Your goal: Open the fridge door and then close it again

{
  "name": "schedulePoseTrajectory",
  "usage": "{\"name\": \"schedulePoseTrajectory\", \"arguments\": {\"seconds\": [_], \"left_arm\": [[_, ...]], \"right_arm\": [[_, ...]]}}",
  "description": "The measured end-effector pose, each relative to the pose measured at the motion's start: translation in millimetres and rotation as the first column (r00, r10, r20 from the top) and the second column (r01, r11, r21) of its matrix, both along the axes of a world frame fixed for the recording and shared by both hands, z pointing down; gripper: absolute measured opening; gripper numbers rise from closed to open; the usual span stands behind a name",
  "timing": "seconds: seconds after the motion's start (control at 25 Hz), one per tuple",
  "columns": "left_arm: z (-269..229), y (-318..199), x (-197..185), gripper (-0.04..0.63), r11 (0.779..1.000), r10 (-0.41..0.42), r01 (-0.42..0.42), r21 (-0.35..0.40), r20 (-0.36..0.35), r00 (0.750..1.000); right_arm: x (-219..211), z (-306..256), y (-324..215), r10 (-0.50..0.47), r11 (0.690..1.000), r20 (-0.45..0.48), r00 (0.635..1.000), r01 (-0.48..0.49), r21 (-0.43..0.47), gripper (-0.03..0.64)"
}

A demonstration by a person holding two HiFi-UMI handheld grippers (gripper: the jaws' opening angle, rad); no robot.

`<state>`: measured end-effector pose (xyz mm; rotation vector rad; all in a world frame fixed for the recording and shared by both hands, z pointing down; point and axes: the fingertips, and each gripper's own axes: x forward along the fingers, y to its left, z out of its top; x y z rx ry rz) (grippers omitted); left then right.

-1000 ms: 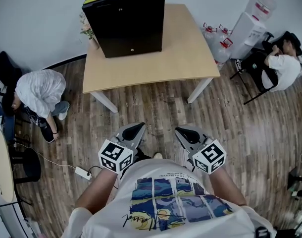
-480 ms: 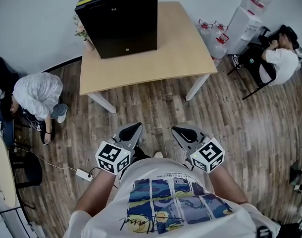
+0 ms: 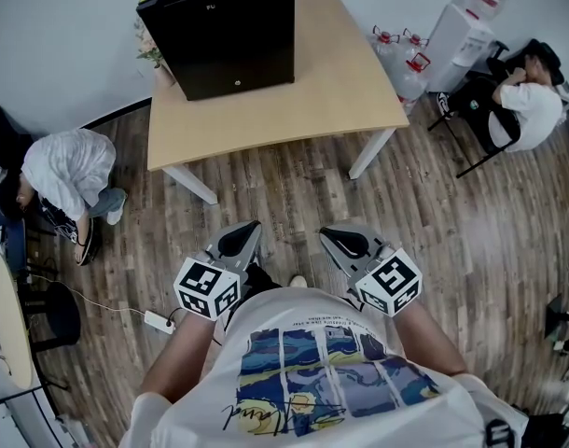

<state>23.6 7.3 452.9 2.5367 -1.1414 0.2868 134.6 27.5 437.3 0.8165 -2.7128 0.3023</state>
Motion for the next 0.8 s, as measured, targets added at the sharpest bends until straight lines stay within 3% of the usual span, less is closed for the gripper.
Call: {"name": "schedulePoseTrajectory", "arguments": {"seconds": [0.4,0.8], "left_arm": [[3,-5,-16,0.008,0.999,-0.037,0.037,-0.012,0.001,0.999],[6,-10,-7,0.008,0.999,-0.031,0.031,-0.008,0.012,0.999]], "right_arm": [[0,4,2,0.006,1.0,0.004,1.0,-0.006,-0.013,0.014],[9,8,2,0.015,1.0,0.012,1.0,-0.015,-0.019,0.014]]}}
